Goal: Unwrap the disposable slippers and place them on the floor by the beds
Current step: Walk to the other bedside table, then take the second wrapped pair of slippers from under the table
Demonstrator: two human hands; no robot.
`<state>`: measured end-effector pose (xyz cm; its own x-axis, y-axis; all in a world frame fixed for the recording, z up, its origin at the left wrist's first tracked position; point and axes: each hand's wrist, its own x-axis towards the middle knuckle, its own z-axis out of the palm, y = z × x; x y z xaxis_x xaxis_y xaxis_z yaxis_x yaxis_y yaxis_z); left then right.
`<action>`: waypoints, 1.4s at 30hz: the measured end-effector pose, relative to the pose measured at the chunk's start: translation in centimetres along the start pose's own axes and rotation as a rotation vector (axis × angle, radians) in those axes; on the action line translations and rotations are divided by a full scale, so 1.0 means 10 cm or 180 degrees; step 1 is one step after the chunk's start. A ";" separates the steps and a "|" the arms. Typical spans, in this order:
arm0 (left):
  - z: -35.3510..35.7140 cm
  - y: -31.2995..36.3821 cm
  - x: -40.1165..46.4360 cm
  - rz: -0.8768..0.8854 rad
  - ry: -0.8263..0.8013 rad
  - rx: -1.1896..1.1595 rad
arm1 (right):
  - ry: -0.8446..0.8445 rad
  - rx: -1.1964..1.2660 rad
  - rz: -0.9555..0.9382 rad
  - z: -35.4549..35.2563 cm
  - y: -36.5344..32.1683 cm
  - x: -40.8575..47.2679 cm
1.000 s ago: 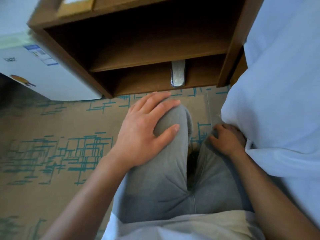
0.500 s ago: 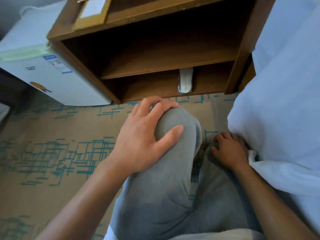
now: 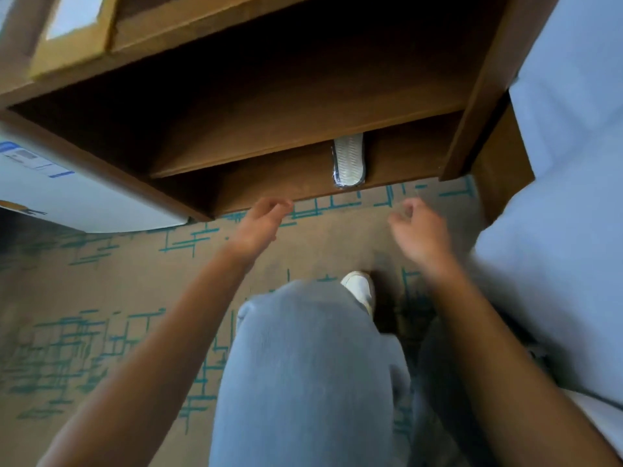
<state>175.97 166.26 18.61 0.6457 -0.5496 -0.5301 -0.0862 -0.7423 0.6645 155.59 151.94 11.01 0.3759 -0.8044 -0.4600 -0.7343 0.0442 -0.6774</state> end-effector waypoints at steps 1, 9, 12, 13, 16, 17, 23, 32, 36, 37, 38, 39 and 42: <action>0.11 -0.06 0.28 -0.0106 0.0118 0.0141 | 0.0041 0.0091 0.0068 0.05 -0.05 0.22; 0.75 -0.12 2.16 -0.0406 -0.0011 0.0344 | 0.0180 -0.0274 0.0341 0.67 -0.21 1.62; 0.90 -0.03 2.48 0.0039 -0.0043 0.1426 | -0.0009 -0.0907 0.0395 0.77 -0.23 1.87; 0.93 -0.10 2.48 0.0012 -0.0054 0.1623 | -0.0147 -0.1152 0.0394 0.82 -0.23 1.86; 1.12 -0.21 2.69 -0.0049 -0.0135 0.1714 | -0.0482 -0.1211 0.0578 0.99 -0.31 2.05; 1.19 -0.18 2.80 0.0045 -0.0095 0.1731 | -0.0466 -0.1119 0.0596 0.99 -0.33 2.17; 1.22 -0.15 3.12 0.0239 -0.0151 0.2326 | -0.0419 -0.0851 0.0838 1.11 -0.39 2.52; 1.48 -0.26 3.12 0.0144 0.0064 0.1800 | -0.0383 -0.0674 0.0682 1.18 -0.28 2.65; 1.47 -0.30 3.02 -0.0013 0.0019 0.1462 | -0.0603 0.0218 0.0990 1.24 -0.21 2.56; 1.47 -0.32 3.04 -0.0052 -0.0055 0.1403 | -0.0617 0.0440 0.1077 1.27 -0.18 2.55; 1.45 -0.32 3.00 -0.0151 -0.0155 0.1301 | -0.0661 0.0550 0.1127 1.28 -0.16 2.50; 1.42 -0.33 2.98 -0.0203 -0.0231 0.1184 | -0.0735 0.0576 0.1190 1.27 -0.15 2.44; 1.36 -0.40 2.87 -0.0518 -0.0452 0.0686 | -0.1044 0.0437 0.1304 1.25 -0.09 2.29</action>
<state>184.50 148.22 -6.43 0.5531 -0.4534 -0.6989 -0.1590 -0.8810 0.4457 171.90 140.92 -6.08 0.2471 -0.4788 -0.8424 -0.7854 0.4102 -0.4635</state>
